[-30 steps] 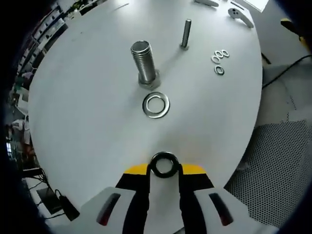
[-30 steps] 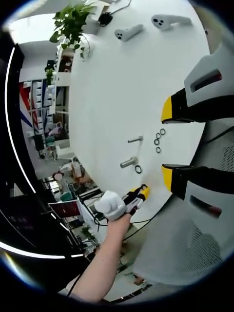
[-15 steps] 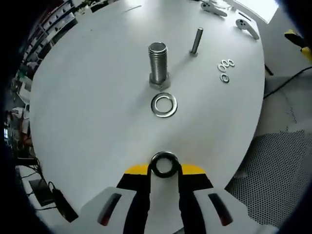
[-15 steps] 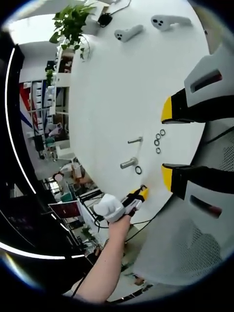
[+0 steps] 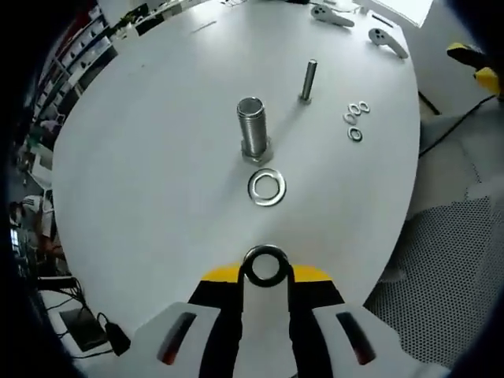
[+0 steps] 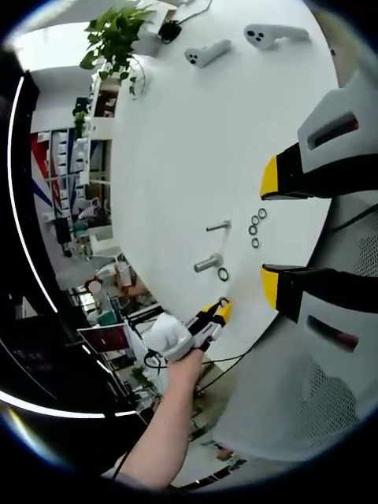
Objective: Place the washer onto the threaded stud by aligning its center hole with the stud, sliding it down to the base, and recovering from edge contact or off-axis alignment until the washer reaches the visible bottom stop.
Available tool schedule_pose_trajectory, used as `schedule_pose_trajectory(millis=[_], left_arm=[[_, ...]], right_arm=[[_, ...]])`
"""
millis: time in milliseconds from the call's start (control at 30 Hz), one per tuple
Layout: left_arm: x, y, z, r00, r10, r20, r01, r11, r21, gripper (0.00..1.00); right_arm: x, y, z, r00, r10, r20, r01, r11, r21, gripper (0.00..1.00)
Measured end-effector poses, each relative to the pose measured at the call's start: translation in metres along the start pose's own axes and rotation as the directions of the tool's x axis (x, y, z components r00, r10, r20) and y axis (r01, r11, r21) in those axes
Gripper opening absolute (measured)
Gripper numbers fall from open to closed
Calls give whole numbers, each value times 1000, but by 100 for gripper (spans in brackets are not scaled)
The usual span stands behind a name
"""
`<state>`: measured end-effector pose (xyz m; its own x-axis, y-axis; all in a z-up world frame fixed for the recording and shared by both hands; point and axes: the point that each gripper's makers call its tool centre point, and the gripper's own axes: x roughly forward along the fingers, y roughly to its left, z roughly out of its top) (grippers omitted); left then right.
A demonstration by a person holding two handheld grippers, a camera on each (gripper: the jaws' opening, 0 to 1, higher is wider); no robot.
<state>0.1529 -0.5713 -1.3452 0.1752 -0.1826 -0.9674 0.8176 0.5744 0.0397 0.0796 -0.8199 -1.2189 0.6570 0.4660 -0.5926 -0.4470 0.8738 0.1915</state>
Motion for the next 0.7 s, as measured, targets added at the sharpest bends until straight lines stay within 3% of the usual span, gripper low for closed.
schedule_pose_trajectory(millis=[433,700], left_arm=[[-28,11,53,997,11,80,-20,993,118,19],[-37,13,81,993,-6,114,-12,989,149,19]], right_arm=[[1,-1,-2,1000,-3,-10,3,1000,-1,34],[1,-1,-2,1000,-3,-13,3,1000,-4,34]])
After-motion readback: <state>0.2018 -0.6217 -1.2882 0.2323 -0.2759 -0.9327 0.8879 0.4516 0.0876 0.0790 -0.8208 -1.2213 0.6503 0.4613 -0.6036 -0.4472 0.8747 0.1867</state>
